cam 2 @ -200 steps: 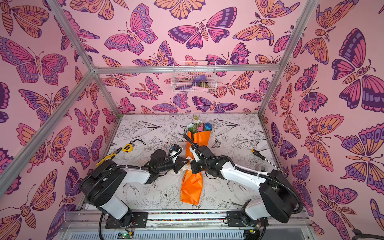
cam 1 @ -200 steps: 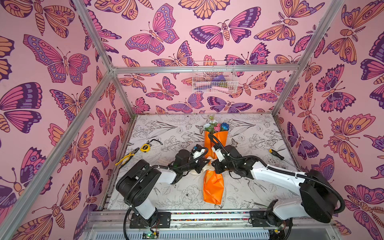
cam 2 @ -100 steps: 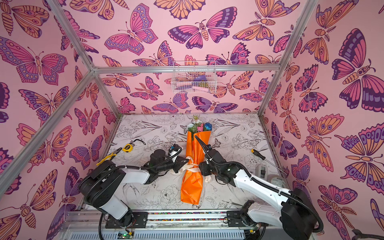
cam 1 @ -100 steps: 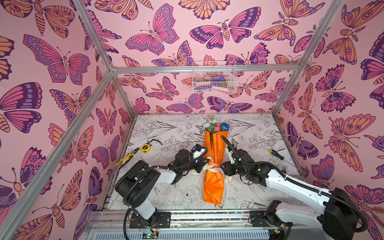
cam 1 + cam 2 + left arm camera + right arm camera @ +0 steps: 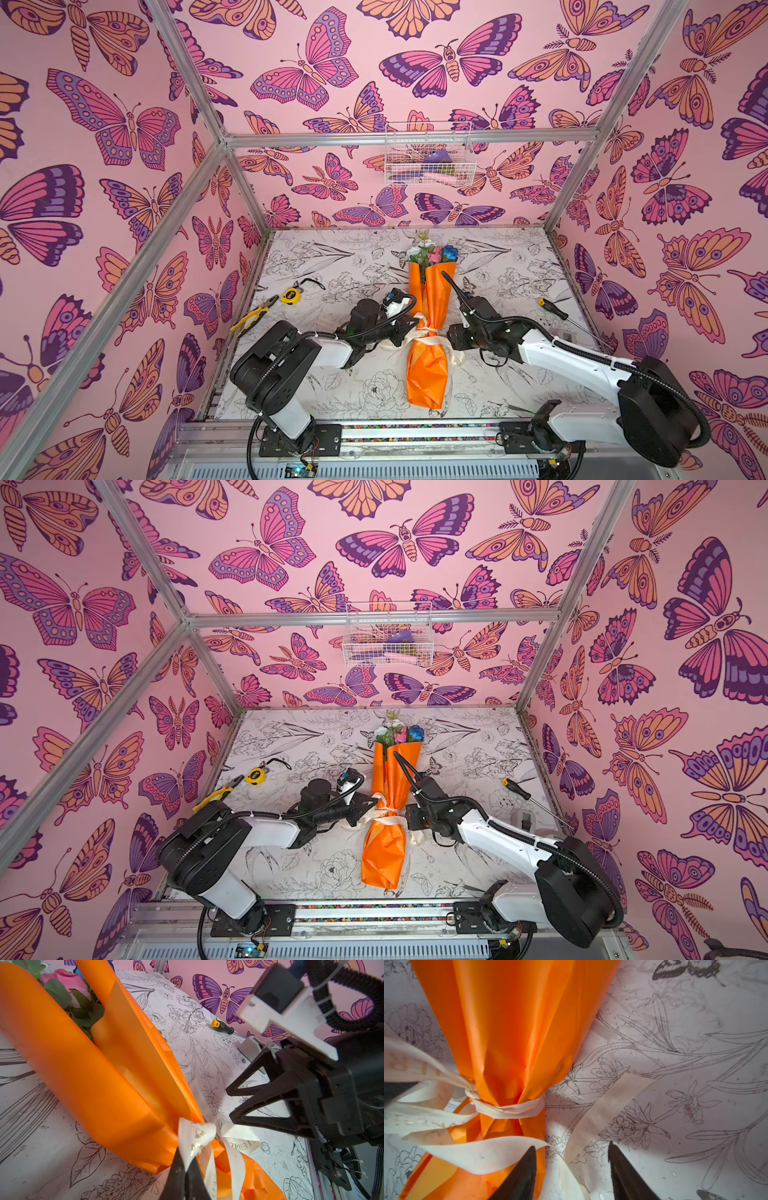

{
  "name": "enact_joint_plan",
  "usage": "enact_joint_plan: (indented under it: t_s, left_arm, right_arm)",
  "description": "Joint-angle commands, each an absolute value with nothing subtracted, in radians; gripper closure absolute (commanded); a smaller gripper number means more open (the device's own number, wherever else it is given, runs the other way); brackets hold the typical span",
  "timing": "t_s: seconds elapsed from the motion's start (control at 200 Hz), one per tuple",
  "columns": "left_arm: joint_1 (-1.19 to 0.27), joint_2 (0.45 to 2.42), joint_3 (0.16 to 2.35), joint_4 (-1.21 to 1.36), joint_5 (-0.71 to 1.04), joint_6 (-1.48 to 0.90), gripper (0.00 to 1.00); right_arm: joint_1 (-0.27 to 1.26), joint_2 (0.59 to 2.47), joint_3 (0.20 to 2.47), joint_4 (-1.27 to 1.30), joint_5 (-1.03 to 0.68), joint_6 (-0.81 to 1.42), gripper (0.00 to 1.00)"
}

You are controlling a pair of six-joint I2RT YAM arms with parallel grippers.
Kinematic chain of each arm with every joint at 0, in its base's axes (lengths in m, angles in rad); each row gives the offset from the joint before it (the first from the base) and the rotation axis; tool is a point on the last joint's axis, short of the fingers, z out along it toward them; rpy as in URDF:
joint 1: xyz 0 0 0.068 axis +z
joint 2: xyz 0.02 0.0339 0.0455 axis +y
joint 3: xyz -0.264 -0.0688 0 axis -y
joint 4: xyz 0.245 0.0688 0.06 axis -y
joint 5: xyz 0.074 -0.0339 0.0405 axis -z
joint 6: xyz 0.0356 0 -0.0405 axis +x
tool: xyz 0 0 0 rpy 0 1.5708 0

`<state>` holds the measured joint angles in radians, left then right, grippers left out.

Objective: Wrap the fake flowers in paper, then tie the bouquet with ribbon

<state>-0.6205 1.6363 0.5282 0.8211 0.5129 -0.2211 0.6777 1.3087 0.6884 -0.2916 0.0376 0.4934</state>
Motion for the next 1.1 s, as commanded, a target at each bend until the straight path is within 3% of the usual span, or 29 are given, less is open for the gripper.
enact_joint_plan:
  t_s: [0.0,0.26,0.375,0.481,0.656,1.096]
  left_arm:
    - [-0.623,1.611,0.52,0.809,0.508,-0.21,1.0]
    - [-0.622,1.615,0.528,0.796,0.514,-0.207,1.0]
    - [-0.624,1.617,0.531,0.794,0.515,-0.208,1.0]
    - [-0.624,1.621,0.532,0.793,0.515,-0.207,1.0]
    - [-0.623,1.621,0.533,0.793,0.521,-0.208,1.0]
    - [-0.627,1.606,0.535,0.786,0.543,-0.192,1.0]
  right_arm:
    - [0.671,1.351,0.672,-0.261,-0.033,0.478,0.45]
    - [0.659,1.412,0.674,-0.23,-0.061,0.452,0.5]
    - [0.658,1.413,0.669,-0.211,-0.089,0.441,0.58]
    - [0.657,1.402,0.667,-0.192,-0.117,0.434,0.7]
    - [0.657,1.364,0.667,-0.178,-0.15,0.417,1.0]
    - [0.657,1.206,0.695,-0.162,-0.242,0.372,1.0]
